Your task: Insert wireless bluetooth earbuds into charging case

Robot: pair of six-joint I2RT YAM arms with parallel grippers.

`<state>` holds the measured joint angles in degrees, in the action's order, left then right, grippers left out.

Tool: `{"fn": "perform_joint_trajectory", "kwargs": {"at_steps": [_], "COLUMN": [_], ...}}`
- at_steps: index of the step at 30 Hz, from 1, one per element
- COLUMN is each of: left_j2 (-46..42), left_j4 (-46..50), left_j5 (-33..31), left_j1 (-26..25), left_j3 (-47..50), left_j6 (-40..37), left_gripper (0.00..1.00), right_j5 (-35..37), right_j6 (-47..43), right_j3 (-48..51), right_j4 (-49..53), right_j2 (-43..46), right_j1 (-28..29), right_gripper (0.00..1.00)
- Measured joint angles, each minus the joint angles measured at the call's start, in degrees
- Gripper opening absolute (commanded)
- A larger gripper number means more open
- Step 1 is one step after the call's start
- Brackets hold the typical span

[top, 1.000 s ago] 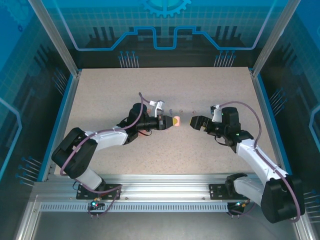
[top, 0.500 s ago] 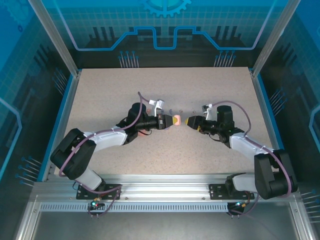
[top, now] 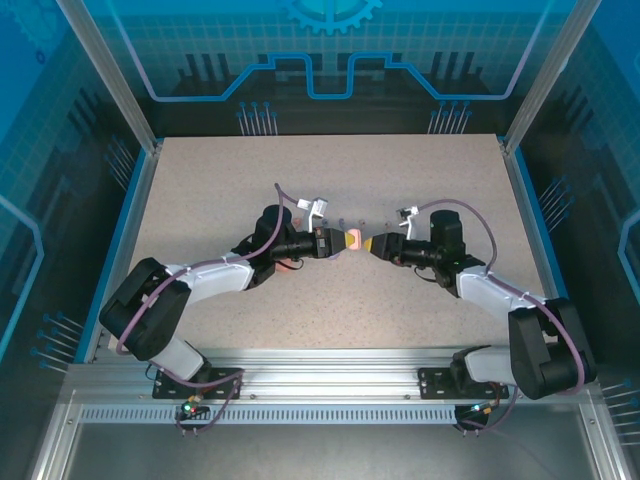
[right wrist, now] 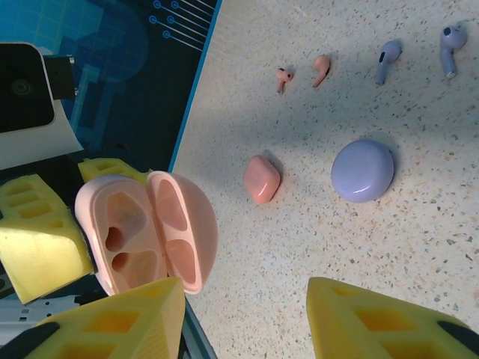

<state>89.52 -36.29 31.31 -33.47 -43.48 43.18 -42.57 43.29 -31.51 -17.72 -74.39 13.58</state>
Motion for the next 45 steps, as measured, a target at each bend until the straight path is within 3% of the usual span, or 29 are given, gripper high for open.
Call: {"fn": "perform_joint_trajectory", "kwargs": {"at_steps": [10, 16, 28, 34, 37, 38, 39, 42, 45], "left_j2": [0.0, 0.0, 0.0, 0.0, 0.0, 0.0, 0.0, 0.0, -0.1], "left_j4": [0.0, 0.0, -0.1, -0.1, -0.2, -0.2, -0.3, -0.1, 0.6], "left_j5": [0.0, 0.0, -0.3, -0.5, -0.6, -0.7, -0.9, -1.7, -3.1], "left_j1": [0.0, 0.0, 0.1, 0.1, 0.2, 0.2, 0.2, 0.2, 0.4], "left_j3": [-0.2, -0.2, -0.2, -0.2, -0.2, -0.2, -0.2, -0.2, -0.3], "left_j6": [0.2, 0.3, 0.4, 0.4, 0.4, 0.4, 0.4, 0.4, 0.3], "left_gripper": [0.00, 0.00, 0.00, 0.00, 0.00, 0.09, 0.27, 0.68, 0.92], "right_j5": [0.1, 0.1, -0.1, -0.1, 0.0, 0.1, 0.1, 0.7, 2.2], "right_j6": [0.0, 0.0, 0.0, 0.0, -0.2, -0.3, -0.5, -1.9, -3.8], "right_j3": [-1.9, -2.6, -4.5, -4.8, -5.2, -5.4, -5.7, -7.2, -9.5], "right_j4": [-0.1, -0.4, -0.8, -1.0, -0.7, -0.3, 0.3, 3.2, 7.4], "right_j2": [-1.8, -2.6, -4.8, -5.1, -5.2, -5.2, -5.2, -5.4, -5.8], "right_j1": [2.2, 2.8, 3.5, 3.7, 3.7, 3.7, 3.7, 3.7, 3.6], "right_gripper": [0.44, 0.37, 0.16, 0.00, 0.00, 0.00, 0.00, 0.00, 0.00]}}
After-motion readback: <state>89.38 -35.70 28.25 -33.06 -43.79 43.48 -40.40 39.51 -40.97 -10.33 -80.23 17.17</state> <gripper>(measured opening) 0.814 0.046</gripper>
